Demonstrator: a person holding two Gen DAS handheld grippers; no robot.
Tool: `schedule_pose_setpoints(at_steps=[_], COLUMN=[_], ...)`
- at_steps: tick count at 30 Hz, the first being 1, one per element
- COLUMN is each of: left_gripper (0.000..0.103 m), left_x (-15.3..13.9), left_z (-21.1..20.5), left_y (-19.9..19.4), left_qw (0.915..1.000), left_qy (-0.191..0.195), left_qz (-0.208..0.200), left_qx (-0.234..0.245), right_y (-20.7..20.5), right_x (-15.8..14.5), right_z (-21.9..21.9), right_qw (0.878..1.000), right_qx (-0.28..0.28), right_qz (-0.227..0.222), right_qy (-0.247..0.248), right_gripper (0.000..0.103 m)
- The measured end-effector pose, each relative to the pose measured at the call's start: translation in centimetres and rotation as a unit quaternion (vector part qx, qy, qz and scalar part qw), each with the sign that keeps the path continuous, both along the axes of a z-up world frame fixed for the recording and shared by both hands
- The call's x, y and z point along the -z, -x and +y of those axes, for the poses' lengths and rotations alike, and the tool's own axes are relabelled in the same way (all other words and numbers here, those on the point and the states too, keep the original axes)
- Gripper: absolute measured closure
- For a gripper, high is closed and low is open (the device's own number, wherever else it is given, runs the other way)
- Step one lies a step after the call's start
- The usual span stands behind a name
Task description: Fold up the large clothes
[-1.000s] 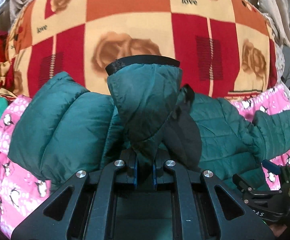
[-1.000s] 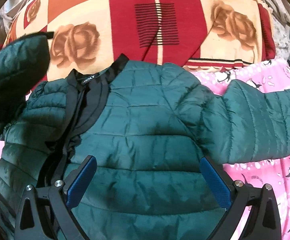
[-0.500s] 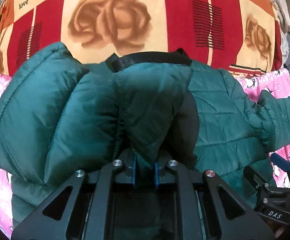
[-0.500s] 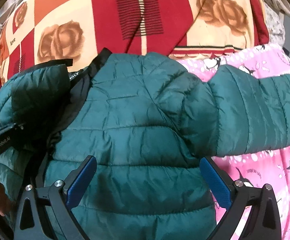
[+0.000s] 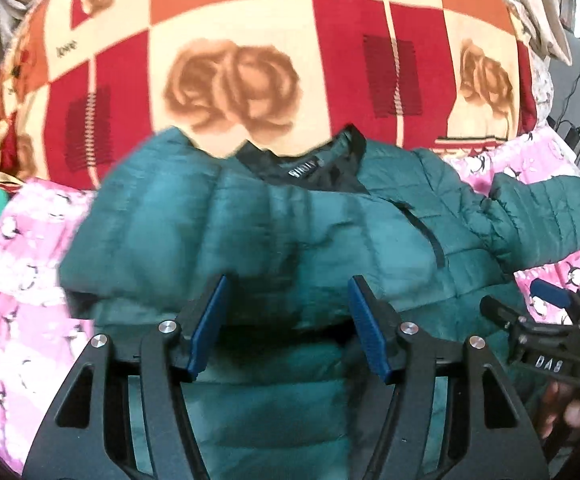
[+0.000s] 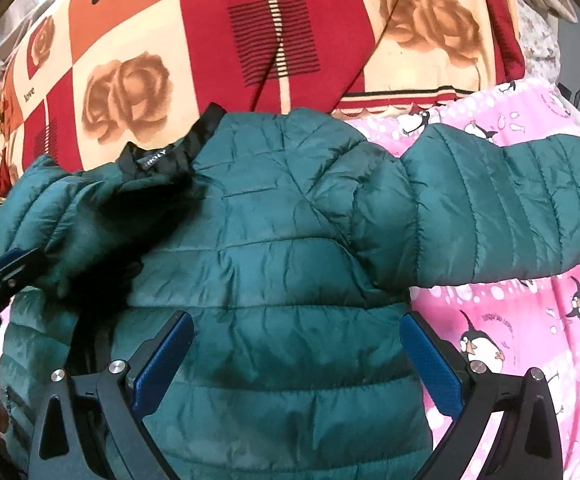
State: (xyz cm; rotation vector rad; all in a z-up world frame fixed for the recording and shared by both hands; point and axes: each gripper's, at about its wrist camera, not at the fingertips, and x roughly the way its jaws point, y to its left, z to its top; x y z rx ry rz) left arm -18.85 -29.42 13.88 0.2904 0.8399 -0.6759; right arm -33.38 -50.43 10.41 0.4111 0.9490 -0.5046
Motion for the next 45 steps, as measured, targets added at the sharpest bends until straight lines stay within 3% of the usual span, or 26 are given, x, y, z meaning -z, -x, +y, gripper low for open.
schedule_pose_setpoints(at_steps=[7, 15, 23, 44, 45], left_gripper=[0.041, 0.041, 0.04, 0.04, 0.04], left_x=[-2.9, -3.1, -2.0, 1.9, 2.0], left_z=[6.1, 10.7, 11.5, 11.1, 11.2], left_y=[-2.0, -5.3, -7.1, -10.2, -10.2], left_qw=[0.9976, 0.9902, 0.9873, 0.9861, 0.9861], left_qy=[0.008, 0.011, 0.007, -0.001, -0.002], left_qz=[-0.044, -0.062, -0.059, -0.019, -0.018], left_qx=[-0.053, -0.125, -0.147, -0.165, -0.165], right_y=[-0.7, -3.4, -5.8, -10.9, -11.1], right_x=[-1.6, -2.2, -2.2, 2.3, 2.5], right_z=[1.3, 2.8, 3.5, 2.3, 2.4], right_qw=[0.999, 0.998, 0.998, 0.993, 0.993], right_qx=[-0.024, -0.041, -0.05, -0.036, -0.04], right_qz=[-0.027, -0.037, -0.033, -0.02, -0.023], right_qy=[-0.017, -0.036, -0.032, -0.114, -0.11], right_gripper=[0.0, 0.0, 0.0, 0.0, 0.004])
